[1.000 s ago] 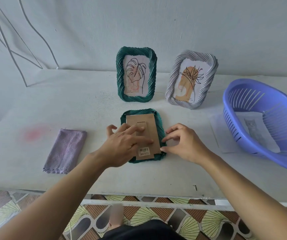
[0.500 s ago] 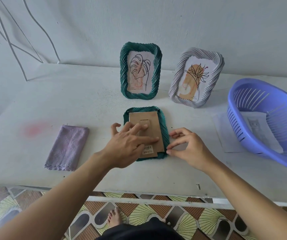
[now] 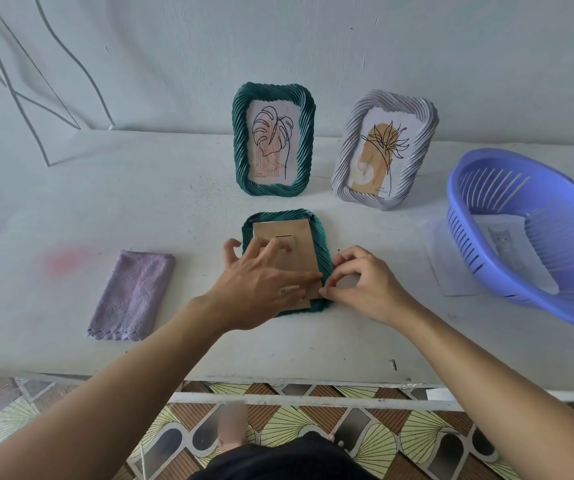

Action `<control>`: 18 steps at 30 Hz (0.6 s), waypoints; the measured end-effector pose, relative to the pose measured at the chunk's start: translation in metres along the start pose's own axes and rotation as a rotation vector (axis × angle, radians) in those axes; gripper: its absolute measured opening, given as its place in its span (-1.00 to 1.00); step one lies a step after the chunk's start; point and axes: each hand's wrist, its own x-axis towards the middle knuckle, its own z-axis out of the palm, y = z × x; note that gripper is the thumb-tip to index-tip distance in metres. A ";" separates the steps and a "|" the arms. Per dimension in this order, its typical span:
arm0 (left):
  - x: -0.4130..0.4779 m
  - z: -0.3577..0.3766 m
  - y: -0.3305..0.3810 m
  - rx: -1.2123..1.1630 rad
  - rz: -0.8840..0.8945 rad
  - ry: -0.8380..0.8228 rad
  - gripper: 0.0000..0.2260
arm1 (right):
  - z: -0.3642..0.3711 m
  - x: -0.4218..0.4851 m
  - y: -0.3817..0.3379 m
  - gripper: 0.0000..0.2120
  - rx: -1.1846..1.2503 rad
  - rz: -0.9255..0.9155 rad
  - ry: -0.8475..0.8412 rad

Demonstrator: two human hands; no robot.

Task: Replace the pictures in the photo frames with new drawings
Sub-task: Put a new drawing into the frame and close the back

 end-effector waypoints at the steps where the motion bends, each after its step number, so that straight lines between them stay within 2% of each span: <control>1: 0.000 0.000 0.000 0.000 -0.002 0.001 -0.65 | 0.000 0.001 -0.001 -0.89 0.002 0.018 -0.008; 5: -0.003 0.003 0.003 -0.034 -0.032 0.001 -0.66 | 0.001 0.003 -0.005 -0.86 0.004 0.060 -0.001; 10: -0.002 0.004 0.004 -0.103 -0.073 -0.037 -0.65 | 0.001 -0.001 0.003 -0.85 0.044 -0.014 0.026; 15: -0.005 0.008 0.008 -0.151 -0.118 -0.018 -0.67 | 0.013 -0.015 0.013 -0.90 0.061 -0.100 0.191; 18: -0.006 0.009 0.009 -0.175 -0.129 -0.010 -0.68 | 0.018 -0.018 0.015 -0.91 0.128 -0.110 0.219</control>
